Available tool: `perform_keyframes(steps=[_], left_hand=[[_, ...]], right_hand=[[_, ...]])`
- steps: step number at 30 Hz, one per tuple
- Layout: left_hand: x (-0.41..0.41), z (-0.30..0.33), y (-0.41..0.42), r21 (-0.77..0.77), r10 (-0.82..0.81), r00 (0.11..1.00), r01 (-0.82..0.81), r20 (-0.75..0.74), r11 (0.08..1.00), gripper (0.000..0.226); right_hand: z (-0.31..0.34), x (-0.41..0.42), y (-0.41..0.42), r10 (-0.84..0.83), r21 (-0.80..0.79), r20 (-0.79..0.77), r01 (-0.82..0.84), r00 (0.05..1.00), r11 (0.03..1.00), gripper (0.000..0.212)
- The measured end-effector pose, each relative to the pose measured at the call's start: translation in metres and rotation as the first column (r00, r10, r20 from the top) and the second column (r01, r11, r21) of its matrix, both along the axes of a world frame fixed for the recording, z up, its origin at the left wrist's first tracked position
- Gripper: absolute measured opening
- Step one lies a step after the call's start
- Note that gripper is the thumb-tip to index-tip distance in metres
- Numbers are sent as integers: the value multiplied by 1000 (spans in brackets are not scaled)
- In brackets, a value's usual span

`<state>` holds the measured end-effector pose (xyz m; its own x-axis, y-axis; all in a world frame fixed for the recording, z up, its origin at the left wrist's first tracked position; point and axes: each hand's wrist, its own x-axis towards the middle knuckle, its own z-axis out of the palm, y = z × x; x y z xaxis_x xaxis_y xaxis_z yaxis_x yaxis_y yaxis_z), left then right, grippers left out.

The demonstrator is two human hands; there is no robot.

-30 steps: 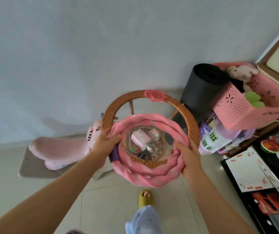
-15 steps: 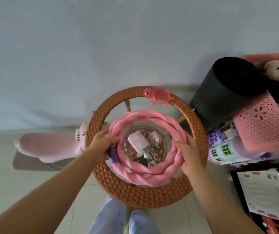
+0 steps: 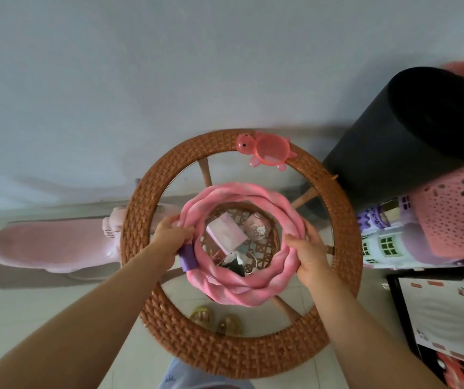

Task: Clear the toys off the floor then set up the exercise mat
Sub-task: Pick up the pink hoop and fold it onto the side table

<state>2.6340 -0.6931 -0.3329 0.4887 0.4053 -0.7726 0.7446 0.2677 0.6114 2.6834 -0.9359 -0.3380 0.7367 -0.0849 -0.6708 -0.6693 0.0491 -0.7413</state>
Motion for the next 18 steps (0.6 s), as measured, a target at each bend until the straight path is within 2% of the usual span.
perform_keyframes(steps=[4, 9, 11, 15, 18], left_hand=[[-1, -10, -3, 2, 0, 998, 0, -67, 1000, 57], [-1, -12, -3, -9, -16, 998, 16, -67, 1000, 55], [-2, -9, -4, -12, 12, 999, -13, -50, 1000, 56], [-3, 4, 0, 94, 21, 999, -24, 29, 995, 58], [-4, 21, 6, 47, 4, 998, -7, 62, 999, 55]], right_hand=[[-14, -2, 1, -29, -12, -36, 28, 999, 1000, 55], [-17, -5, 1, -61, -38, -49, 60, 997, 998, 58], [-11, -3, 2, -91, -50, -50, 89, 995, 995, 64], [10, -2, -4, -53, -84, 7, 54, 999, 995, 63], [23, -8, -9, -56, -85, 29, 58, 998, 995, 59]])
